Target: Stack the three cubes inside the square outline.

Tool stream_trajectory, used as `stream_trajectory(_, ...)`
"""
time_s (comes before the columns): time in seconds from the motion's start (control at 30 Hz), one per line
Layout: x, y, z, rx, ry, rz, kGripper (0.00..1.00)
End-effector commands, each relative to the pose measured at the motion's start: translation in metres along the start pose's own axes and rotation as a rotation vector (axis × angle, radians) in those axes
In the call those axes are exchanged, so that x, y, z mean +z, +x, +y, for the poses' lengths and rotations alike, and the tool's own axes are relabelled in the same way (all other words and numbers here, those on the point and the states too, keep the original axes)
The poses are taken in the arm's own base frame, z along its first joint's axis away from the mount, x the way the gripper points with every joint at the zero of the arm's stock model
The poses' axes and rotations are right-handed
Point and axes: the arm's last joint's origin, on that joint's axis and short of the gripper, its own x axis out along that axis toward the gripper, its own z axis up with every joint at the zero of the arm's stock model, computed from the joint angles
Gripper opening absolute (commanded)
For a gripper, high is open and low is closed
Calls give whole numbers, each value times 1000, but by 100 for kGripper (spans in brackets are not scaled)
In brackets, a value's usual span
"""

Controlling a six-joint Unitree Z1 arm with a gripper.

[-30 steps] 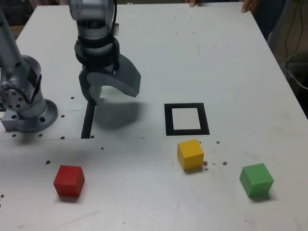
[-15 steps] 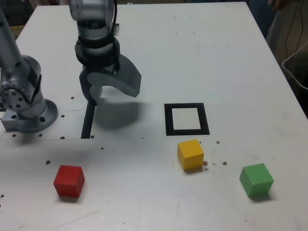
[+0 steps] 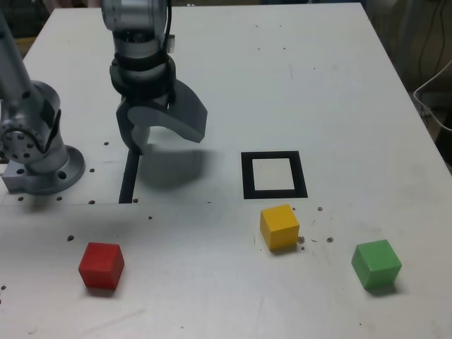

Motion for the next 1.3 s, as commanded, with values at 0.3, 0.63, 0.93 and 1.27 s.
stream_trajectory(0.3,-18,-23,-33,-127,141,-12,99)
stream_trajectory(0.63,-32,-40,-76,-221,199,0,99)
stream_trajectory(0.93,-37,-47,-109,-217,138,24,99)
stream_trajectory(1.27,-42,-49,-148,-199,53,37,99)
